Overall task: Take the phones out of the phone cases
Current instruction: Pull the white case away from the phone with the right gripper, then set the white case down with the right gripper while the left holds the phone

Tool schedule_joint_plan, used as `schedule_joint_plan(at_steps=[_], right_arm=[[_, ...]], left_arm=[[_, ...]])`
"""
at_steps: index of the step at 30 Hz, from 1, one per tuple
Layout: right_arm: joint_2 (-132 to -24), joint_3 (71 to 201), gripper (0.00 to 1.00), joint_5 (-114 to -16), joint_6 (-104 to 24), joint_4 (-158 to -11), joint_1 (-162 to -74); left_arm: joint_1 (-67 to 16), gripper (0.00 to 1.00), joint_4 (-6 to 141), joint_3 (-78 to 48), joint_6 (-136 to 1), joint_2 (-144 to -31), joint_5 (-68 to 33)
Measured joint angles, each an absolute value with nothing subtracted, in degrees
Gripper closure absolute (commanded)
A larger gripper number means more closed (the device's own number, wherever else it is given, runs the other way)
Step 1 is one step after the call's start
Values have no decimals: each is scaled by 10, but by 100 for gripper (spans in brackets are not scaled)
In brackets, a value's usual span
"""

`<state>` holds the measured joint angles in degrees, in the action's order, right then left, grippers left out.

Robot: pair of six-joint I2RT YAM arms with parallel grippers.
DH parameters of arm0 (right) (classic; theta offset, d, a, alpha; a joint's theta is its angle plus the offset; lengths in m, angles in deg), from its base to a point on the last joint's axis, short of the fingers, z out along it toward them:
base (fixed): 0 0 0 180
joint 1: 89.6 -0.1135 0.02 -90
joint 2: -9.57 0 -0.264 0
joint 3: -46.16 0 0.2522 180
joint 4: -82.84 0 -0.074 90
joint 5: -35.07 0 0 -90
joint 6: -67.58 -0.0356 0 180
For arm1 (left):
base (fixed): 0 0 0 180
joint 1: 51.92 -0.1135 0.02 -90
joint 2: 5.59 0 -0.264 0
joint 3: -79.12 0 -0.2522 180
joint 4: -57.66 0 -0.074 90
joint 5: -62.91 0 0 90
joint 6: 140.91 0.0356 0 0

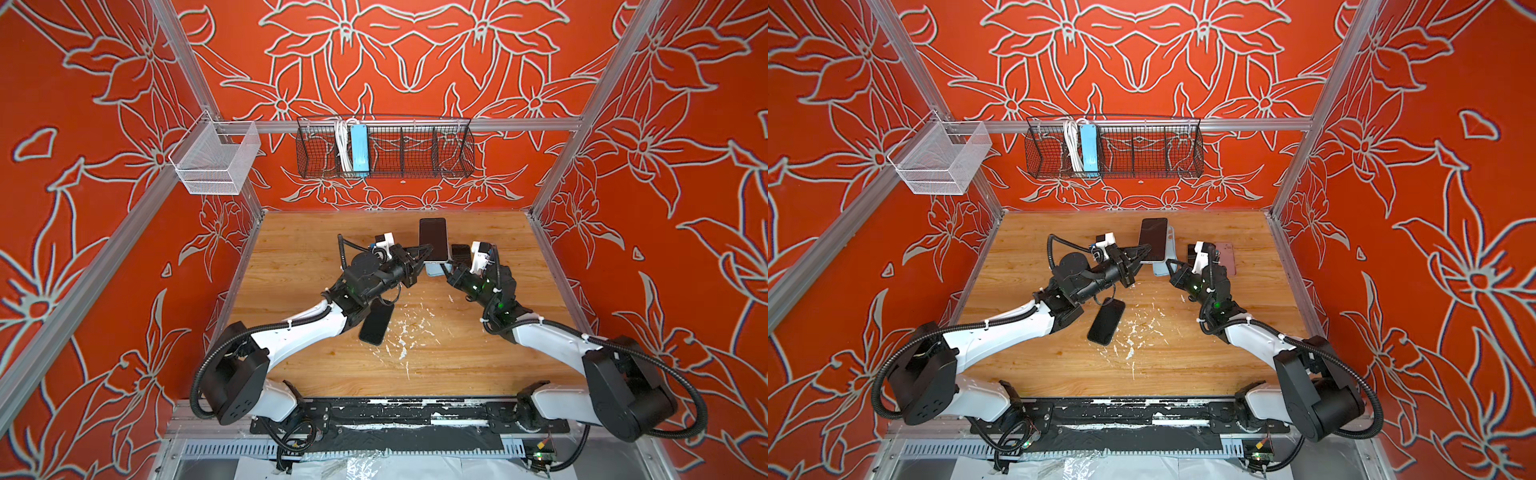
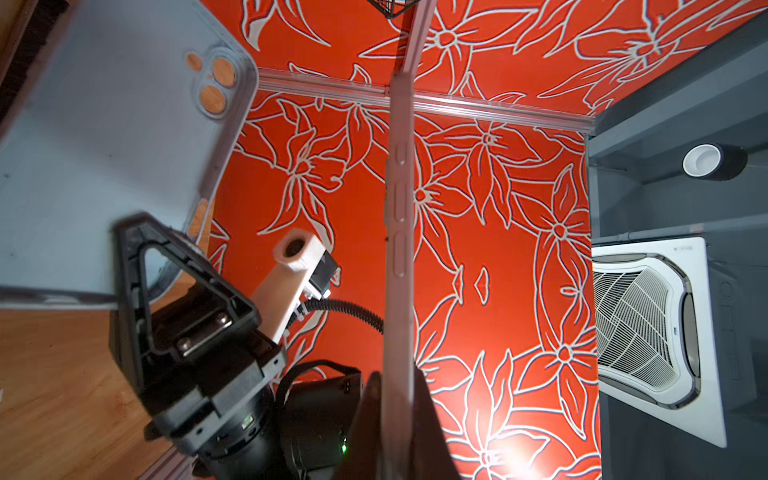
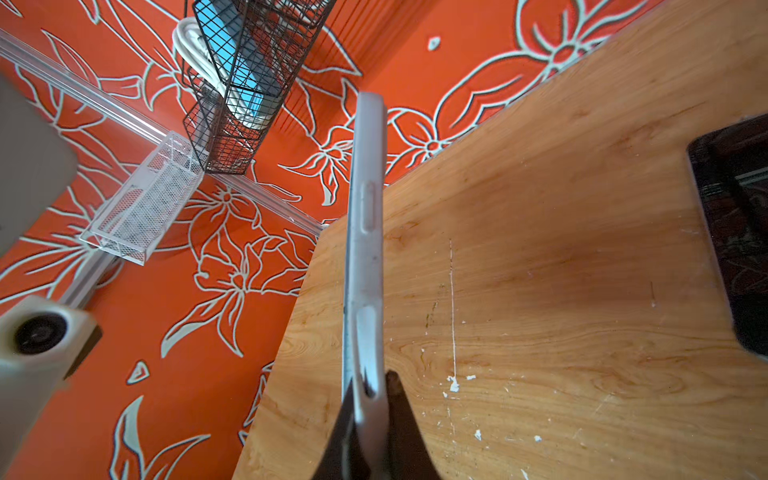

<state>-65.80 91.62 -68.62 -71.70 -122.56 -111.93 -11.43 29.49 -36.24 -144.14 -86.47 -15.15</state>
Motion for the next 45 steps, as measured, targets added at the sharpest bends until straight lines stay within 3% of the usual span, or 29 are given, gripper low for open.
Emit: schedule_joint_plan(at_steps=[9,24,33,45], right_arm=[[-615,937,100,-698,-677,-1109,-1062],[-458,922,100,-828,-631,-885,-820],[-506,937,100,-897,-583,-818,-705],[-657,1071,100,-857,-458,-763,-663]], left_arm=[[-124,100,320,-413,-1380,-838,-147],[-190,100,477,-368,-1179,-841,-102],[-194,100,472,-318,-1131,-942,-76],[-201,100,435,-232,-1105,-1097,-71]])
